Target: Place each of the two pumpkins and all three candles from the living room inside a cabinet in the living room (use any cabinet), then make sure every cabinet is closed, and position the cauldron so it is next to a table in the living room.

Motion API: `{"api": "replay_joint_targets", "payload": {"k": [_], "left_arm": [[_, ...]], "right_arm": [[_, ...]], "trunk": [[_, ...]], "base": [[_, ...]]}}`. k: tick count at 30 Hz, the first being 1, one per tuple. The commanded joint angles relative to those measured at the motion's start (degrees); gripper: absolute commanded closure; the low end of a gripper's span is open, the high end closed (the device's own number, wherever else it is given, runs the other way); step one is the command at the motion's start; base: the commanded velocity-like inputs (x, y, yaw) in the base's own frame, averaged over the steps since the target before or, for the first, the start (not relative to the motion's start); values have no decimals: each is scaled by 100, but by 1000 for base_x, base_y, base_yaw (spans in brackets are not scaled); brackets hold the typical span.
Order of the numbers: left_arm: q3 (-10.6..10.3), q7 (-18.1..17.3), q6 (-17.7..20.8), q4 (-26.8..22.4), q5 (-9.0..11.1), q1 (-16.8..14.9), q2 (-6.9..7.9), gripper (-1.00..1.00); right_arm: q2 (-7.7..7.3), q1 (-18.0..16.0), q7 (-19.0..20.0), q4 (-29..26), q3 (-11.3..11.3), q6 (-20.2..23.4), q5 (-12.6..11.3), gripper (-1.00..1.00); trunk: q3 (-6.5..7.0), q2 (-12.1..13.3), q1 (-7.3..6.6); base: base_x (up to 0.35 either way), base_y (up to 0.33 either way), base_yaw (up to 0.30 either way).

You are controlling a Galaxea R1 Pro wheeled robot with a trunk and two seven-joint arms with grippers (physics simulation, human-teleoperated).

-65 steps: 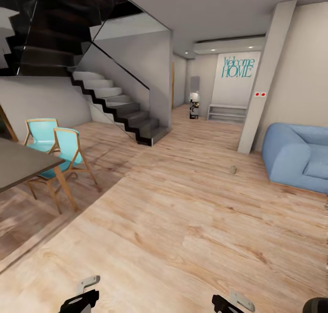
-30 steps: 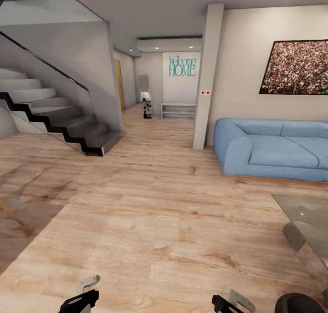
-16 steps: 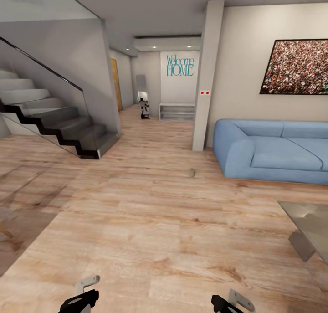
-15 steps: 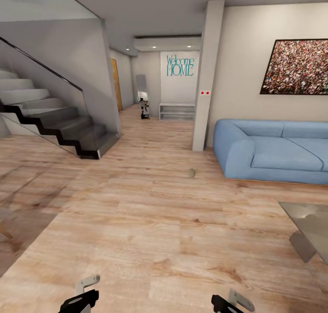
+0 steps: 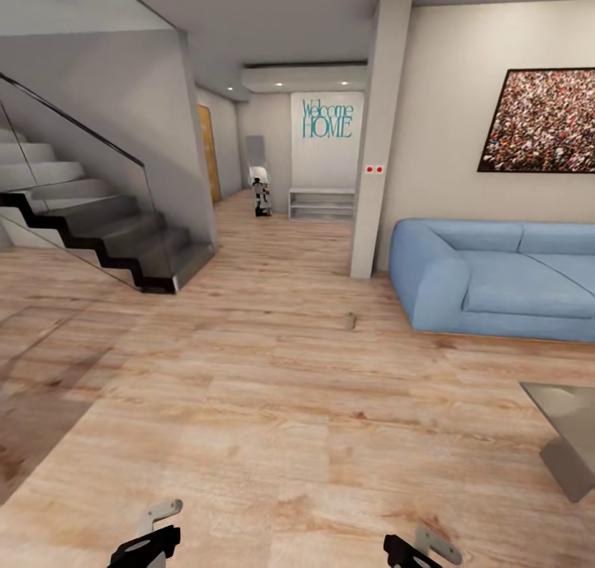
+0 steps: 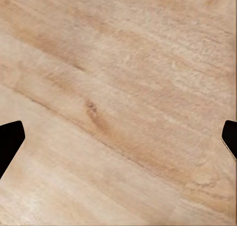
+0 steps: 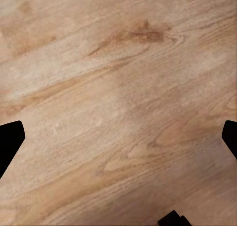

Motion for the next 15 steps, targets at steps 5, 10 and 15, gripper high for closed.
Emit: {"api": "replay_joint_targets", "payload": {"k": [5, 10, 15], "left_arm": [[0, -1, 0, 0, 0, 0, -1, -100], [0, 0, 0, 0, 0, 0, -11, -100], [1, -1, -2, 0, 0, 2, 5, -100]], "right_arm": [[-9, 3, -2, 0, -6, 0, -28, -100], [-16, 3, -2, -2, -8, 0, -38, -100], [-5, 2, -2, -4, -8, -1, -40, -100]], "trunk": [[0, 0, 0], [0, 0, 0], [0, 0, 0]], "base": [[241, 0, -26], [231, 0, -179], [219, 0, -90]]}}
